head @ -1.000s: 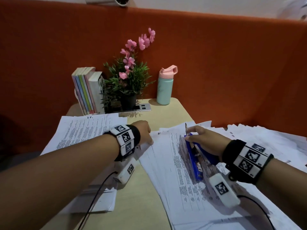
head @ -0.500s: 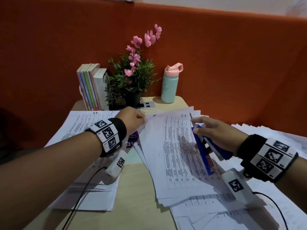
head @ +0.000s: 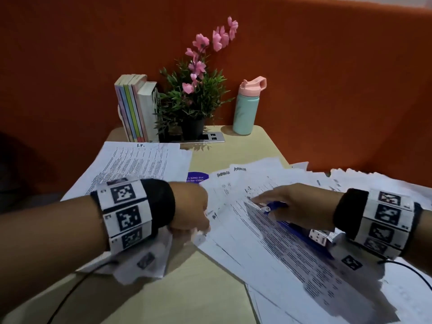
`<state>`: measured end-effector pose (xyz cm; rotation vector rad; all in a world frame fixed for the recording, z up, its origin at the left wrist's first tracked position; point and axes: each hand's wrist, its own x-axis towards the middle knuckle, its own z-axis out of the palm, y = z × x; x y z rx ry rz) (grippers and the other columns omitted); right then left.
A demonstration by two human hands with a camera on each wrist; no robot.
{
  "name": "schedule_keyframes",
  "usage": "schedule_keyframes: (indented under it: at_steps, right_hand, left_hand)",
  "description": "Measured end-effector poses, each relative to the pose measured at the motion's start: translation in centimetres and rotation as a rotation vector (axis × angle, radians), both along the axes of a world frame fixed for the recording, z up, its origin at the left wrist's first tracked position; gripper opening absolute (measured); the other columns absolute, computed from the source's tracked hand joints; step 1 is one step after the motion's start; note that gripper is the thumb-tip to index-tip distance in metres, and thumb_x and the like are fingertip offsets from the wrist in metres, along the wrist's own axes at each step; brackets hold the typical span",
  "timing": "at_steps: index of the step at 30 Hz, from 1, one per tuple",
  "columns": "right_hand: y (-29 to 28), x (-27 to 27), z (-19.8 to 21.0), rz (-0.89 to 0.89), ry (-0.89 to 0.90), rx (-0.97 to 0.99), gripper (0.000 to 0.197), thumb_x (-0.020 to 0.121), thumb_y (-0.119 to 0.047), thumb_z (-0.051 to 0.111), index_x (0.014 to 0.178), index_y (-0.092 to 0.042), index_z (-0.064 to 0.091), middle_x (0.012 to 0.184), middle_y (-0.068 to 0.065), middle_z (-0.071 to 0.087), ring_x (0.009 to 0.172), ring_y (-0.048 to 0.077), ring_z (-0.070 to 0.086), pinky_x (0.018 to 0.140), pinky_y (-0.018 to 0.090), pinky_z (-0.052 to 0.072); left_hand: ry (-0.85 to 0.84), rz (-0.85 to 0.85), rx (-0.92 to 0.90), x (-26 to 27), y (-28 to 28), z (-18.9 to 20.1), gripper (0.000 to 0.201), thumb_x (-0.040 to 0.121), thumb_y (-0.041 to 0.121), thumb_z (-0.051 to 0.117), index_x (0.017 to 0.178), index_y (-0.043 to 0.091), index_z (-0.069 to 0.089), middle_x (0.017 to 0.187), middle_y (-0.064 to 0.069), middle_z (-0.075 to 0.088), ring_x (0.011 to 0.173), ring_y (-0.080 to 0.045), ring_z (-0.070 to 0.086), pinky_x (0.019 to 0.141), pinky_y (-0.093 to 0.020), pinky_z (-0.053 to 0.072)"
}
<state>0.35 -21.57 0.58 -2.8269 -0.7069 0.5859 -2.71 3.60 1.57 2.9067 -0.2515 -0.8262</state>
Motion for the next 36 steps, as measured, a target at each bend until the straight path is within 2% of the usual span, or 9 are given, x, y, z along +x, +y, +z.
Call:
schedule_keyframes:
  at_steps: [3, 6, 9, 18, 23, 26, 30, 32, 36]
  right_hand:
    - [0.2, -0.2, -0.1, 0.055, 0.004, -0.034, 0.043, 0.098, -0.035, 0.052, 0.136, -0.054, 0.046, 0.138, -0.016, 0.054, 0.110, 0.008, 0.056, 0.095, 0.028, 0.048]
    - [0.3, -0.3, -0.1, 0.104, -0.012, -0.051, 0.044, 0.098, -0.033, 0.052, 0.136, -0.054, 0.046, 0.135, -0.016, 0.057, 0.106, 0.007, 0.058, 0.092, 0.028, 0.050]
    - [0.6, -0.4, -0.3, 0.168, -0.024, -0.076, 0.044, 0.098, -0.038, 0.052, 0.139, -0.051, 0.044, 0.135, -0.018, 0.056, 0.111, 0.006, 0.056, 0.091, 0.023, 0.044]
    - [1.2, -1.0, -0.8, 0.278, -0.084, -0.195, 0.044, 0.098, -0.042, 0.049, 0.140, -0.051, 0.041, 0.116, -0.016, 0.051, 0.105, 0.011, 0.056, 0.088, 0.035, 0.049]
    - [0.9, -1.0, -1.0, 0.244, -0.101, -0.177, 0.045, 0.099, -0.035, 0.047, 0.142, -0.048, 0.042, 0.119, -0.012, 0.054, 0.106, 0.013, 0.057, 0.087, 0.034, 0.049]
    - [-0.1, 0.6, -0.8, 0.165, -0.112, -0.162, 0.045, 0.098, -0.031, 0.050, 0.140, -0.046, 0.047, 0.121, -0.008, 0.061, 0.107, 0.015, 0.059, 0.087, 0.034, 0.049]
    - [-0.3, 2.0, -0.6, 0.171, -0.081, -0.193, 0.044, 0.096, -0.031, 0.053, 0.136, -0.050, 0.050, 0.123, -0.010, 0.063, 0.107, 0.015, 0.059, 0.089, 0.031, 0.048]
    - [0.0, 2.2, -0.5, 0.186, -0.065, -0.179, 0.044, 0.095, -0.033, 0.053, 0.134, -0.052, 0.050, 0.122, -0.010, 0.063, 0.105, 0.013, 0.059, 0.091, 0.032, 0.049]
    - [0.2, 2.6, -0.4, 0.236, -0.066, -0.193, 0.044, 0.096, -0.037, 0.051, 0.137, -0.054, 0.045, 0.120, -0.012, 0.063, 0.102, 0.011, 0.059, 0.090, 0.034, 0.049]
  left_hand:
    - [-0.174, -0.118, -0.042, 1.9, 0.1, 1.1, 0.047, 0.091, 0.047, 0.063, 0.133, 0.031, 0.054, 0.113, 0.010, 0.056, 0.096, -0.013, 0.055, 0.083, -0.026, 0.045]
    - [-0.232, -0.250, -0.071, 4.1, -0.2, -0.5, 0.056, 0.089, 0.051, 0.063, 0.142, 0.043, 0.045, 0.138, 0.002, 0.043, 0.121, -0.019, 0.050, 0.103, -0.037, 0.044]
    - [-0.223, -0.387, 0.043, 4.7, -0.9, -2.8, 0.064, 0.088, 0.057, 0.061, 0.146, 0.050, 0.035, 0.156, -0.002, 0.026, 0.142, -0.023, 0.030, 0.112, -0.044, 0.032]
    - [-0.213, -0.451, 0.119, 5.2, -0.9, -3.8, 0.066, 0.087, 0.064, 0.057, 0.147, 0.054, 0.030, 0.155, -0.001, 0.028, 0.144, -0.023, 0.023, 0.115, -0.047, 0.022]
    - [-0.221, -0.467, 0.129, 5.0, -0.9, -4.0, 0.065, 0.088, 0.061, 0.057, 0.147, 0.053, 0.031, 0.158, 0.001, 0.024, 0.147, -0.023, 0.018, 0.117, -0.050, 0.019]
    - [-0.224, -0.525, 0.199, 5.1, -1.9, -3.0, 0.064, 0.084, 0.062, 0.062, 0.144, 0.051, 0.040, 0.163, 0.004, 0.017, 0.151, -0.021, 0.009, 0.119, -0.054, 0.010]
    - [-0.209, -0.595, 0.238, 6.0, -3.6, -1.6, 0.043, 0.087, 0.063, 0.057, 0.124, 0.042, 0.063, 0.156, 0.011, 0.035, 0.143, -0.018, 0.030, 0.113, -0.053, 0.027]
    - [-0.251, -0.585, 0.196, 6.6, -4.2, -1.9, 0.049, 0.087, 0.063, 0.056, 0.131, 0.040, 0.056, 0.151, 0.007, 0.039, 0.137, -0.022, 0.040, 0.109, -0.053, 0.033]
    - [-0.223, -0.543, 0.196, 7.1, -4.7, -3.2, 0.075, 0.084, 0.068, 0.057, 0.151, 0.046, 0.029, 0.155, -0.004, 0.028, 0.144, -0.026, 0.025, 0.113, -0.055, 0.026]
